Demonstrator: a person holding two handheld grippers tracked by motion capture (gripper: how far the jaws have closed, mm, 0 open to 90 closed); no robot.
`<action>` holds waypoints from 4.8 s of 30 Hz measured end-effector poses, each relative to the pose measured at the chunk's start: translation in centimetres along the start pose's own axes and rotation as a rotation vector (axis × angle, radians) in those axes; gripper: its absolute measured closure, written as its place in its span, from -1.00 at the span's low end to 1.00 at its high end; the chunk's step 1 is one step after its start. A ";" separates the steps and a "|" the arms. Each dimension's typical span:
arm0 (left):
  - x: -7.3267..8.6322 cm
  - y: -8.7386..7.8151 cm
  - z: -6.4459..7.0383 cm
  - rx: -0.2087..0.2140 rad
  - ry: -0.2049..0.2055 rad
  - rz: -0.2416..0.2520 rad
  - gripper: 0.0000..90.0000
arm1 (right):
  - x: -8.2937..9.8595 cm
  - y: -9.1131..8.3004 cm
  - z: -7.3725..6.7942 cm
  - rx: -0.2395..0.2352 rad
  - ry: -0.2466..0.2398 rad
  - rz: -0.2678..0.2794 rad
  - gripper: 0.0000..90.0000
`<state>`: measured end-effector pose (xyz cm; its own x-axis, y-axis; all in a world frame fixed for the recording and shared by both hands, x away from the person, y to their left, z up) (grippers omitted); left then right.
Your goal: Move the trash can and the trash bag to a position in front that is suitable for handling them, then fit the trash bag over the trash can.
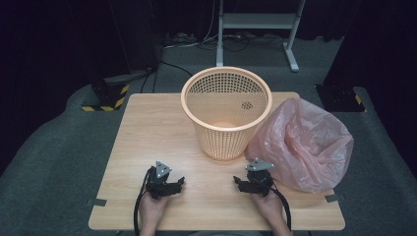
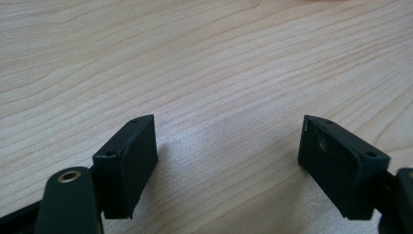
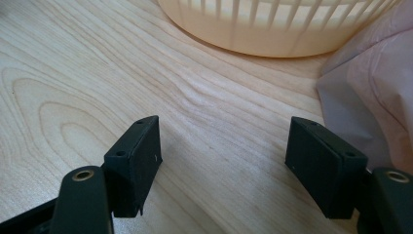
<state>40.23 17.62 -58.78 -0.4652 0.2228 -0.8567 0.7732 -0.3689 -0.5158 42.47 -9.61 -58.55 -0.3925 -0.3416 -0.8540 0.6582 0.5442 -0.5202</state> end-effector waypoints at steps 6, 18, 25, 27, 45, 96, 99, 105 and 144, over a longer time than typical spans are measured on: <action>0.0 0.0 0.0 0.000 0.000 0.000 -0.51 | -0.1 0.1 -0.1 -0.008 -0.003 0.000 -0.36; 0.0 0.0 0.0 -0.001 -0.004 0.003 -0.51 | -0.1 0.2 -0.4 -0.018 -0.012 -0.031 -0.46; 0.0 0.0 0.0 0.000 -0.003 0.000 -0.51 | -0.8 -0.2 -1.0 -0.027 -0.045 -0.012 -0.36; 0.0 0.0 0.0 0.000 -0.002 0.000 -0.51 | -1.0 -0.4 -1.0 -0.032 -0.031 0.000 -0.35; 0.0 0.0 0.0 0.001 -0.003 0.001 -0.51 | -2.0 -2.0 -1.3 -0.025 -0.065 0.007 -0.38; 0.0 0.0 0.0 0.000 -0.001 0.001 -0.51 | -5.2 -4.0 -1.0 -0.050 -0.071 0.054 -0.34; 0.0 0.0 0.0 -0.002 -0.001 0.000 -0.52 | -5.3 -4.2 -0.7 -0.053 -0.056 0.063 -0.33; 0.0 0.0 0.0 -0.002 -0.001 0.000 -0.52 | -5.4 -4.5 -0.3 -0.052 -0.054 0.066 -0.33; 0.0 0.0 0.0 -0.001 -0.004 0.000 -0.52 | -8.1 -6.7 0.9 -0.071 -0.021 0.126 -0.32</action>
<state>40.22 17.64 -58.79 -0.4667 0.2188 -0.8569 0.7739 -0.3680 -0.5154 41.80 -11.13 -48.11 -0.2957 -0.2829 -0.9124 0.6542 0.6361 -0.4092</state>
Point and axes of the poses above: each handheld gripper's, and its own axes: y roughly forward along the jaws, x roughly out of its underside, z roughly to its right, the point moved 9 cm from there along y, roughly forward along the jaws, and after that the axes turned 11 degrees about z, right-handed, at the moved point
